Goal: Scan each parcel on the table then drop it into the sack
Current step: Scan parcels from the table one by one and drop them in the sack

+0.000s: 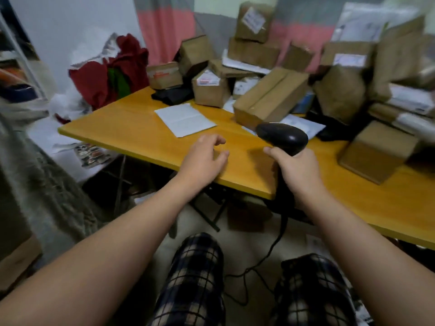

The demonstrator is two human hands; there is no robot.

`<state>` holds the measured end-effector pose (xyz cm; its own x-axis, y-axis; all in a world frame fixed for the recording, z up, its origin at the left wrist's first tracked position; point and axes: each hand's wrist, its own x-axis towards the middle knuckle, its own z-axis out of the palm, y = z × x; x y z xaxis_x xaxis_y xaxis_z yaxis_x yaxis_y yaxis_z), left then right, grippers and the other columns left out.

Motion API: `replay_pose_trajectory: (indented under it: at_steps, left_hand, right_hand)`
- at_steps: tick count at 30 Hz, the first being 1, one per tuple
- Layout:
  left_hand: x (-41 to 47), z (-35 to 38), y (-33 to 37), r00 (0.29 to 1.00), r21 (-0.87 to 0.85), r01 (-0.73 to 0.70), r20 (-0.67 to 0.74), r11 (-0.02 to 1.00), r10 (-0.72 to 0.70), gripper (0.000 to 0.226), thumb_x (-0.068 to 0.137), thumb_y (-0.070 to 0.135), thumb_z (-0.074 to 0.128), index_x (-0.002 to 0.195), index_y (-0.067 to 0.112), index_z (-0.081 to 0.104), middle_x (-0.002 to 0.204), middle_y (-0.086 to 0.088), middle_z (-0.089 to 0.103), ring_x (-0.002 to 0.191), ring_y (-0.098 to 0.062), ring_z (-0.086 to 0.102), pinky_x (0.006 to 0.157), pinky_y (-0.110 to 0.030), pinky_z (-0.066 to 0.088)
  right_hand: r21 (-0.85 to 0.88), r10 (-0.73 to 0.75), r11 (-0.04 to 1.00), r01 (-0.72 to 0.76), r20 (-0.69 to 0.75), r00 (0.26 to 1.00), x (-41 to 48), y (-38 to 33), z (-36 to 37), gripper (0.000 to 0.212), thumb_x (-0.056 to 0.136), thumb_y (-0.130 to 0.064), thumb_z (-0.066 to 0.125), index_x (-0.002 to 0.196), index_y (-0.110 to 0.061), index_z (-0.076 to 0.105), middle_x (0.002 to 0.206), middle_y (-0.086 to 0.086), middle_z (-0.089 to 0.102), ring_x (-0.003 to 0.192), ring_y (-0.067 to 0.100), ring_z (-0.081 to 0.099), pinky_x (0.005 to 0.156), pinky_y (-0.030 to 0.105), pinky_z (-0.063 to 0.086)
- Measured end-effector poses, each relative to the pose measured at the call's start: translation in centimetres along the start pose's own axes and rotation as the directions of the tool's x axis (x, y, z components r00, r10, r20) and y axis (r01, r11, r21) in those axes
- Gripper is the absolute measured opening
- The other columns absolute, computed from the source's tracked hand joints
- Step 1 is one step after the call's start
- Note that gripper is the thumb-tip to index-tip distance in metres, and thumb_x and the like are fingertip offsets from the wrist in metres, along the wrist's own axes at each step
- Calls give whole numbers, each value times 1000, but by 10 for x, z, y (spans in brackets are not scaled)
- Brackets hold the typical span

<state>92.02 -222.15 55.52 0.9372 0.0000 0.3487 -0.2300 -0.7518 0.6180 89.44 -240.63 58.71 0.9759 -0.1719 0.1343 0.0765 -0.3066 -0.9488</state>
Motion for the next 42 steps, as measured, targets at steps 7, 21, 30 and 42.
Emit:
replay_pose_trajectory:
  at_steps: [7, 21, 30, 42]
  left_hand:
    - [70, 56, 42, 999, 127, 3, 49, 992, -10, 71, 85, 45, 66, 141, 15, 36, 143, -12, 32, 132, -31, 32, 108, -37, 29]
    - [142, 71, 22, 985, -144, 171, -7, 975, -173, 76, 78, 42, 74, 138, 16, 34, 140, -12, 28, 128, -30, 38, 103, -36, 34]
    - [161, 61, 23, 983, -31, 122, 142, 992, -117, 105, 70, 57, 76, 150, 32, 13, 160, -9, -3, 146, -32, 7, 116, -46, 17]
    - [159, 42, 23, 964, -183, 163, 238, 969, -117, 68, 76, 53, 71, 133, 43, 35, 124, -1, 30, 116, -25, 38, 99, -42, 39]
  right_hand:
    - [199, 221, 958, -208, -45, 974, 6, 25, -60, 18, 84, -22, 70, 71, -11, 62, 58, 8, 55, 52, 19, 53, 59, 31, 45]
    - [316, 315, 885, -343, 138, 939, 25, 34, -55, 24, 82, -29, 70, 81, -6, 65, 61, 7, 60, 54, 19, 57, 64, 33, 50]
    - [501, 404, 784, -367, 38, 914, 72, 15, -62, 30, 82, -29, 70, 99, -5, 67, 64, 4, 59, 48, 12, 56, 49, 22, 49]
    - [567, 381, 747, -348, 65, 922, 90, 36, -43, 26, 85, -27, 67, 100, -6, 66, 57, 3, 59, 49, 13, 54, 51, 23, 47]
